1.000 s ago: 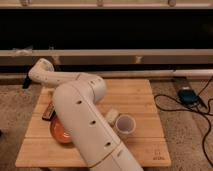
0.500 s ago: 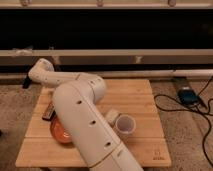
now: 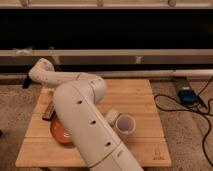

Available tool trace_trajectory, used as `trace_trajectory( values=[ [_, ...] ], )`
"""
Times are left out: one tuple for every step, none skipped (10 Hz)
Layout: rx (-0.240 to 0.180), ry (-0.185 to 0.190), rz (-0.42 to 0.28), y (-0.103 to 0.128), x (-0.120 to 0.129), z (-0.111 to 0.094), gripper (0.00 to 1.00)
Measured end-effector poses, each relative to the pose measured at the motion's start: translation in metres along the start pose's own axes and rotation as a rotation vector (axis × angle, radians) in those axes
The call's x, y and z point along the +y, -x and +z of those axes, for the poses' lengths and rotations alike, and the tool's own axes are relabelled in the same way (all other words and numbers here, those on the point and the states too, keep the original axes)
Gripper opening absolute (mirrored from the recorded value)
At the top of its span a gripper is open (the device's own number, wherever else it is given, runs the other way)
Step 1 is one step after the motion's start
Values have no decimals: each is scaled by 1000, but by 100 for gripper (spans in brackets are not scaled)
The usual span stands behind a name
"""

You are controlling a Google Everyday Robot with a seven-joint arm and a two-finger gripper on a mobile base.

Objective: Place the bottle in the ceramic bowl

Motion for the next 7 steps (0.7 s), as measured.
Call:
trace_trajectory(
  values=[
    [0,0,0,0,0,0,80],
    [0,0,1,-1,1,0,80],
    [0,0,2,-1,1,0,80],
    [-2,-1,1,0,1,0,80],
    [-2,-3,-1,3,3,1,80],
    [2,-3,-1,4,6,1,80],
    [12,3,-5,4,13,1,80]
  ],
)
